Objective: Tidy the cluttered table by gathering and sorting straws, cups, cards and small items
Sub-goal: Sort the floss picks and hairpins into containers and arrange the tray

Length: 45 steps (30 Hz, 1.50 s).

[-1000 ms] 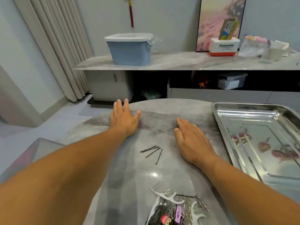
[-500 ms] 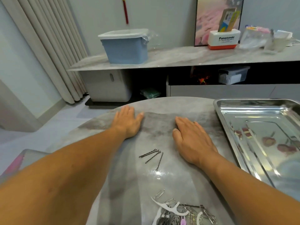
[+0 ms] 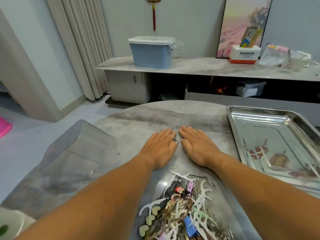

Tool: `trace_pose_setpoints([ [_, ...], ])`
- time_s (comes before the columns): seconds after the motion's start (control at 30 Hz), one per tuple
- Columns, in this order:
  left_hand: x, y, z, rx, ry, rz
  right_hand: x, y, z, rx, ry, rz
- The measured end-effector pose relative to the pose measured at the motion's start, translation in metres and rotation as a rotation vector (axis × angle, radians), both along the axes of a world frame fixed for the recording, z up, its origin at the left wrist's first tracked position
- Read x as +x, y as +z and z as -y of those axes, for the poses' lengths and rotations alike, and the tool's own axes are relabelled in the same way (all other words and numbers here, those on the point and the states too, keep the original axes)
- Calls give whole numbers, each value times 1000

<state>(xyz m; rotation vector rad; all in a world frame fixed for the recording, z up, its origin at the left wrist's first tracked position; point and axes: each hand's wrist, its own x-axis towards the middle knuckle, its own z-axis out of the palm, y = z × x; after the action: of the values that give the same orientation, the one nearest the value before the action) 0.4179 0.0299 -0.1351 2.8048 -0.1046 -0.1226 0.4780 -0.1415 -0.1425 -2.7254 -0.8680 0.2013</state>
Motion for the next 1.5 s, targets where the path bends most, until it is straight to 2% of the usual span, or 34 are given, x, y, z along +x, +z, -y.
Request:
trace_pose_setpoints([
  [0.43,-149,21,26,-143,-23,-163,-148,15,29,56,90,-113],
  [0.73,-223,31,36,-230,-10,-231,-222,28,39,108,79,-237],
  [0.83,-237,30,33,-322,125,-178,-230,35,48,230,-70,-259],
  [0.93,-244,29,38,-296,251,-142,-238,33,63,380,-321,-211],
  [1.07,-242,30,52,-210,228,-223,-253,18,65,253,-236,-184],
  [1.13,-238,35,51,-262,246,-222,-256,15,60,245,-180,-207],
  [1.23,-224,55,33,-342,346,-4,-252,23,59,338,-231,-257],
  [1.3,-204,76,6,-203,425,199,-244,31,58,401,-270,-237],
  [1.37,-180,99,-26,36,488,281,-235,36,52,439,-262,-211],
  [1.43,-154,121,-59,210,577,221,-226,40,44,457,-221,-213],
  [1.5,-136,137,-88,277,687,72,-217,41,37,476,-188,-238],
])
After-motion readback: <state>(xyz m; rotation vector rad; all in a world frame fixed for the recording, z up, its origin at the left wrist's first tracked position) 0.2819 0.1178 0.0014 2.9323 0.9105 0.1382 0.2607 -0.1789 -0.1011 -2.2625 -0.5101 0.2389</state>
